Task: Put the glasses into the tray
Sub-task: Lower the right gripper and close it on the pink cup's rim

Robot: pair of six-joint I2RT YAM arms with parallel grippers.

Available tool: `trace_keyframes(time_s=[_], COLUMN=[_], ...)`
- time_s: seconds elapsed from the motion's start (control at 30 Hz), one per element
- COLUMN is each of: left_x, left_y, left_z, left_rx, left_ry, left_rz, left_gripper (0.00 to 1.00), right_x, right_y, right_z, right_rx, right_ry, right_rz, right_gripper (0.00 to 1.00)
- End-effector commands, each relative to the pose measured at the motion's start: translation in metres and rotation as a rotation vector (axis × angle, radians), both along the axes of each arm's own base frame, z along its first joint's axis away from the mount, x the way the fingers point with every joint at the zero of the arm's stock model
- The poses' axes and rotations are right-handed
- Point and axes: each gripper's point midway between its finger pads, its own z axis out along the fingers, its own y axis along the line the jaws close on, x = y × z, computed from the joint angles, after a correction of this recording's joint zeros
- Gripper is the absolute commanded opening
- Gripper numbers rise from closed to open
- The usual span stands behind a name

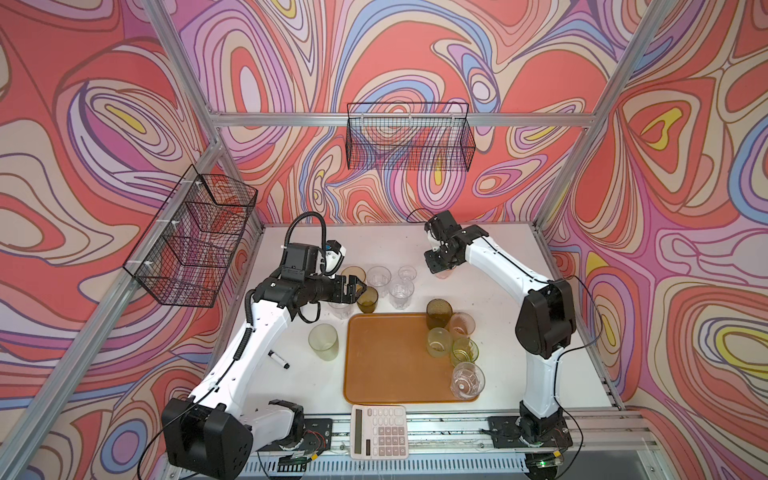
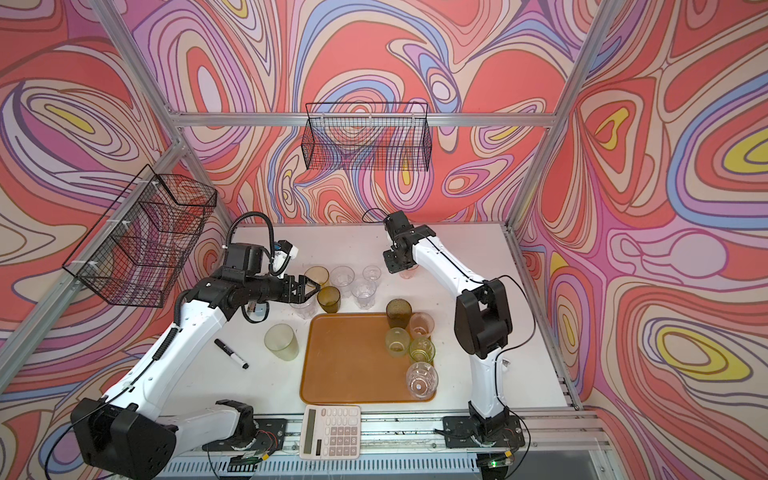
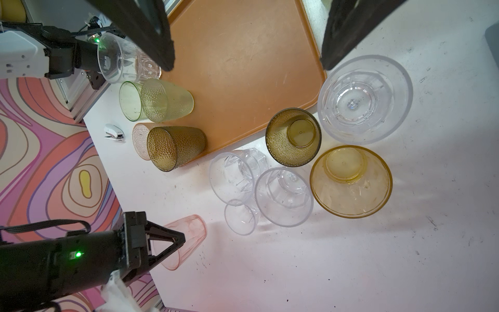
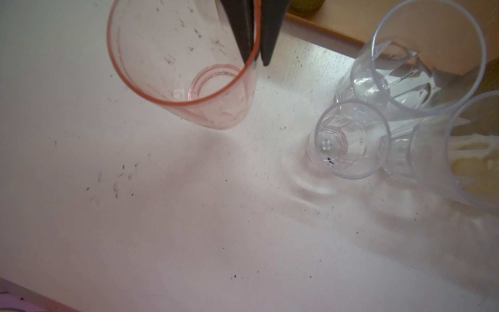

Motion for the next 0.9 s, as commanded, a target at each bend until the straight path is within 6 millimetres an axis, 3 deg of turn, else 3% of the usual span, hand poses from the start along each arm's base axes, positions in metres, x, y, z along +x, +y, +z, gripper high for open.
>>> trace_keyframes(time_s=[0.0,0.47,0.7,0.73,0.87], left_x=[-0.004,-0.004,-0.003,-0.003,-0.003], left_y=[-0.001,-0.001,-0.001,-0.001,-0.001], left_z=[0.006,0.007,0.006,0.005,0.005], left_rx=[0.008,0.010,0.008,0.009,0.011], left_ry=[-0.022,-0.027,-0.021,-0.020,-0.022], left_rz=[-0.021,-0.020,-0.020,-0.019,-0.018], left_gripper=[0.88,0.88,0.88,0.88,0.87], right_x=[-0.010,-0.052,-0.073,-0.078,-0.096], right_y=[-0.010,-0.015,-0.011,-0.012,-0.004], right_z=[0.014,0.053,0.061,0.072,0.080], right_rx=[-0.005,0.009,-0.017,-0.012,-0.038], right_ry=[0.003,0.021,0.027,0.009,0.022], right_rz=[-0.026,-0.031,-0.007,-0.003,0.020], right_gripper=[0.00,0.00,0.00,0.00,0.00])
